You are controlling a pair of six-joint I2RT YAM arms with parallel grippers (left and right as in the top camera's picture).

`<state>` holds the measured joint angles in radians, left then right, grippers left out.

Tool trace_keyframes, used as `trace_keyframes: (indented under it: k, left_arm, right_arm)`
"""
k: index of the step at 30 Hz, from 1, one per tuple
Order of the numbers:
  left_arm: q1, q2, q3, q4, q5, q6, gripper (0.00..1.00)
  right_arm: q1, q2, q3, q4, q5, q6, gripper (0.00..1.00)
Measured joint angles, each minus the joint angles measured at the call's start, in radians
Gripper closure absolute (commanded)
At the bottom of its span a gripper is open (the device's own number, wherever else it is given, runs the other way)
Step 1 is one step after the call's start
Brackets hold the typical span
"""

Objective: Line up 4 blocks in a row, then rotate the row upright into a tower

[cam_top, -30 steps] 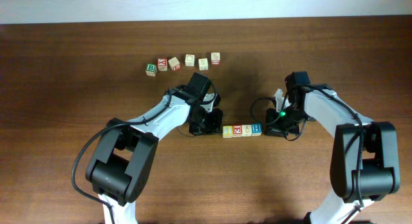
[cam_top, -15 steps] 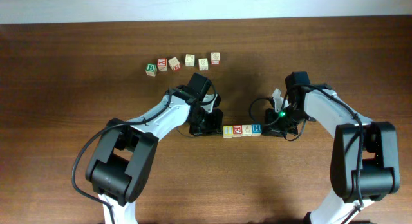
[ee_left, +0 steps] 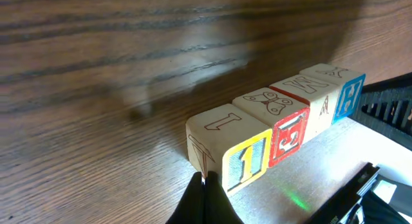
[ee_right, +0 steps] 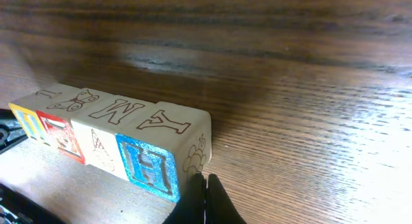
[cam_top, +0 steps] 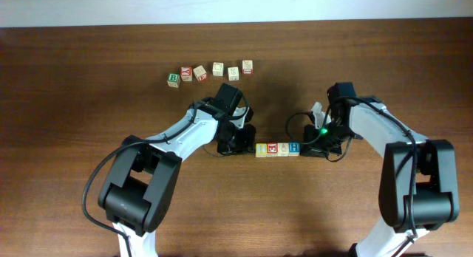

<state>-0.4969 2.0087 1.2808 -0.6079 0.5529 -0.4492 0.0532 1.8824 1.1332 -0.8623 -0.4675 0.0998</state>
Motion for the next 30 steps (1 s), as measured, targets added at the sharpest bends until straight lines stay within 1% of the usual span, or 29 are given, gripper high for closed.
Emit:
trace_keyframes:
  k: [10, 21, 30]
  left_arm:
    - [0.002, 0.0, 0.0, 0.003, -0.006, 0.0, 1.0]
    - [0.003, 0.0, 0.0, 0.002, -0.011, 0.0, 1.0]
    - [0.003, 0.0, 0.0, 0.002, -0.015, 0.0, 1.0]
  right_arm:
    - [0.007, 0.0, 0.003, 0.068, 0.039, -0.004, 0.96]
    - [0.004, -0.004, 0.003, 0.05, 0.005, -0.007, 0.95]
    - [0.003, -0.076, 0.004, 0.021, -0.01, -0.006, 0.96]
